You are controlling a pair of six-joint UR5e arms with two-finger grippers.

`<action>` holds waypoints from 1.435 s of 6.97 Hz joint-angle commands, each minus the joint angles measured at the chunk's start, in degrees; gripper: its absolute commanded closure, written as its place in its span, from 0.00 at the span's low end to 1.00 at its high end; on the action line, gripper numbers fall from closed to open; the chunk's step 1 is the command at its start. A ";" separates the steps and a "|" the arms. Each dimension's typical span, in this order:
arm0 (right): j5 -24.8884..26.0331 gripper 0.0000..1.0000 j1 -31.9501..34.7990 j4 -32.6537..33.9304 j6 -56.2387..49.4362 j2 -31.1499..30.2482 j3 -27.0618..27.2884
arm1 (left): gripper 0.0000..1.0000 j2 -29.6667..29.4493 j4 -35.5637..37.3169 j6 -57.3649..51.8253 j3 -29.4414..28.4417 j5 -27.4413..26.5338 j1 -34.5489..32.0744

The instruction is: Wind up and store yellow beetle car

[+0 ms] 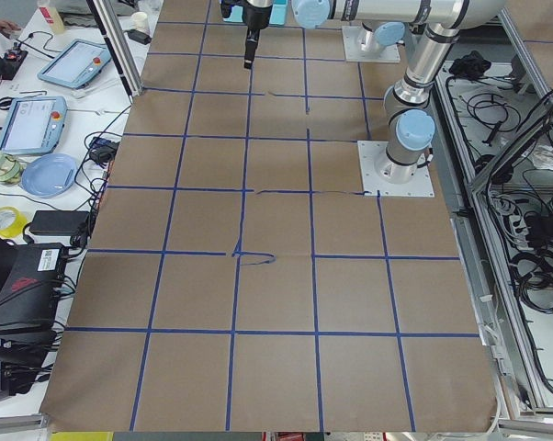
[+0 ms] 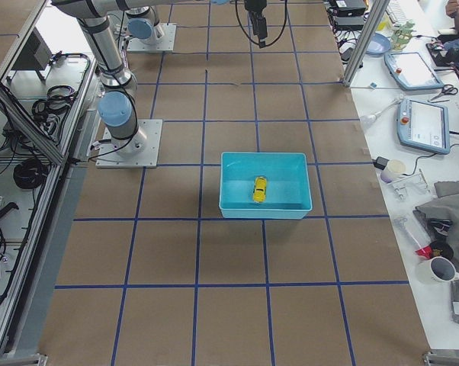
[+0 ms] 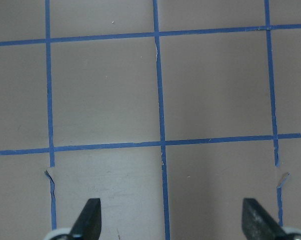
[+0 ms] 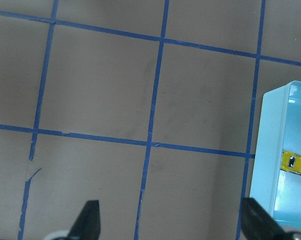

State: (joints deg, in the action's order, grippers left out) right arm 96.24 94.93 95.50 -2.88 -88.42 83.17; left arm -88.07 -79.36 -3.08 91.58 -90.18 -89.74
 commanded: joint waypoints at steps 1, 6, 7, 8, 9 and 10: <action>-0.26 0.00 -0.53 -1.10 7.40 0.36 -0.99 | 0.00 0.00 0.00 0.00 0.01 0.00 0.00; -2.98 0.00 -0.35 -3.04 9.91 0.35 -0.64 | 0.00 0.00 0.26 0.00 0.01 0.00 0.00; -2.90 0.00 -0.27 -3.04 9.91 0.35 -0.37 | 0.00 0.00 0.26 0.00 0.01 0.00 0.00; -2.90 0.00 -0.27 -2.95 9.39 0.35 -0.37 | 0.00 0.00 0.26 0.00 -0.08 0.00 0.00; -3.25 0.00 -0.27 -2.87 9.12 0.35 -0.46 | 0.00 -0.09 0.35 0.00 -0.08 0.00 0.00; -3.34 0.00 -0.27 -2.95 9.03 0.35 -0.46 | 0.00 -0.09 0.26 0.00 -0.08 0.00 0.09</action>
State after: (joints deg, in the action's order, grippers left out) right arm 93.08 94.65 92.57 6.36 -88.07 82.73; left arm -88.12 -79.06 -3.07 91.51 -90.18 -89.72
